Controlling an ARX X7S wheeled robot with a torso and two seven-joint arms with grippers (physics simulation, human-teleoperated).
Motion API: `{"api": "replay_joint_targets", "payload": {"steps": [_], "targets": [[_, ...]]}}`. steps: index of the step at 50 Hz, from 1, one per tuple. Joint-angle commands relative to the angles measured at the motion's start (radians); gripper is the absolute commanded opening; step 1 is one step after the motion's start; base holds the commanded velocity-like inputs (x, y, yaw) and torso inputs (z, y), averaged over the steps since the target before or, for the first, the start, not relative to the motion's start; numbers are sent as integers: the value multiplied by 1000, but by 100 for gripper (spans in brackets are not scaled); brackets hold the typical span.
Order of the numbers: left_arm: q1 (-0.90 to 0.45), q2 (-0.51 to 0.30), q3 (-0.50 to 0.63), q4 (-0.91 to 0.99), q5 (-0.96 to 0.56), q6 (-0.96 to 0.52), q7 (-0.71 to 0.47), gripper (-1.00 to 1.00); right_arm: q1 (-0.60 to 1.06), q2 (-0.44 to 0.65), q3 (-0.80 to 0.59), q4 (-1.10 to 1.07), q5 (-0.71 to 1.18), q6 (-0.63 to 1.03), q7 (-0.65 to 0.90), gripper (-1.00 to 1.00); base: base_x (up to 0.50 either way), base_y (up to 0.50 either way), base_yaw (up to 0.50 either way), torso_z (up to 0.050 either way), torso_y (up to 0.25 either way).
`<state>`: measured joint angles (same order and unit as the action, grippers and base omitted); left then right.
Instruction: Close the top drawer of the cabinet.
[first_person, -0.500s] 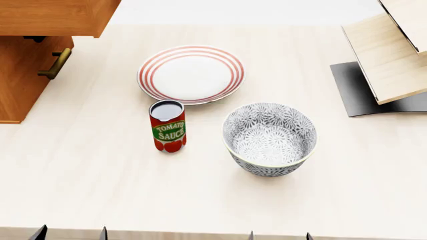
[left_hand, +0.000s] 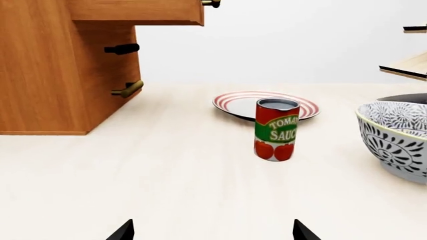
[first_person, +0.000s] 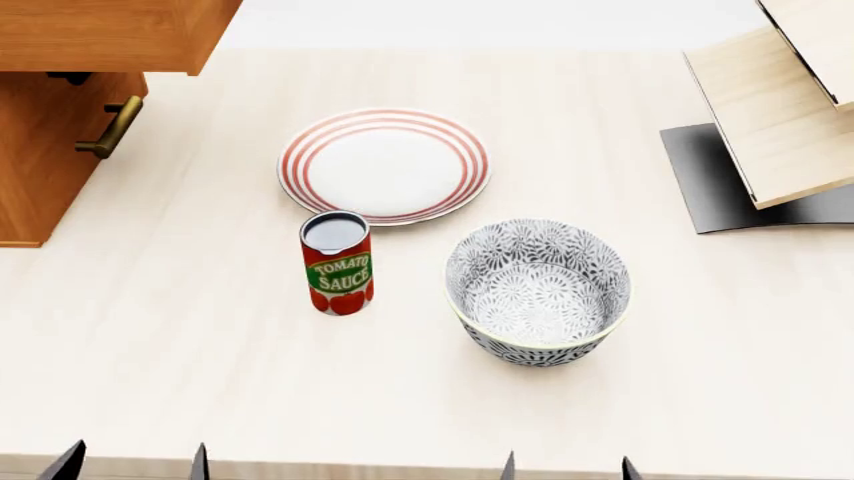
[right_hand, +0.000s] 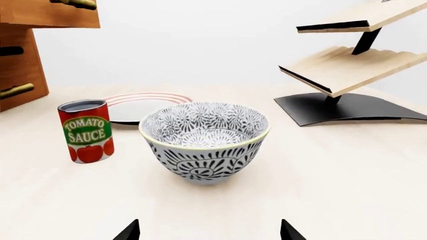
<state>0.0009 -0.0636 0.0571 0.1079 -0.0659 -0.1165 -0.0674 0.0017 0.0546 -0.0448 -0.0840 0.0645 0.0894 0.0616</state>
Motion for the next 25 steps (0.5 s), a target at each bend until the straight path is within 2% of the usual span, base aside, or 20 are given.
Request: {"api": "replay_joint_targets", "payload": {"steps": [1,9,13,16,25], "targets": [[-51,-59,-9,446,-52,-423,-56,100,45,51,15,-355,77,341,44,100,0,0,0,0,0],[-215,-72,-13,792,-104,-834,-100,100,181,79,54,-668,181,730,85,100,0,0,0,0,0],[-264,-75,-6,897,-113,-940,-120,100,230,88,61,-753,182,820,118,100,0,0,0,0,0],[-276,-69,-21,926,-136,-976,-117,100,245,89,62,-765,190,850,126,100,0,0,0,0,0],[-266,-81,-8,869,-138,-916,-127,100,283,79,60,-766,185,909,172,100,0,0,0,0,0]]}}
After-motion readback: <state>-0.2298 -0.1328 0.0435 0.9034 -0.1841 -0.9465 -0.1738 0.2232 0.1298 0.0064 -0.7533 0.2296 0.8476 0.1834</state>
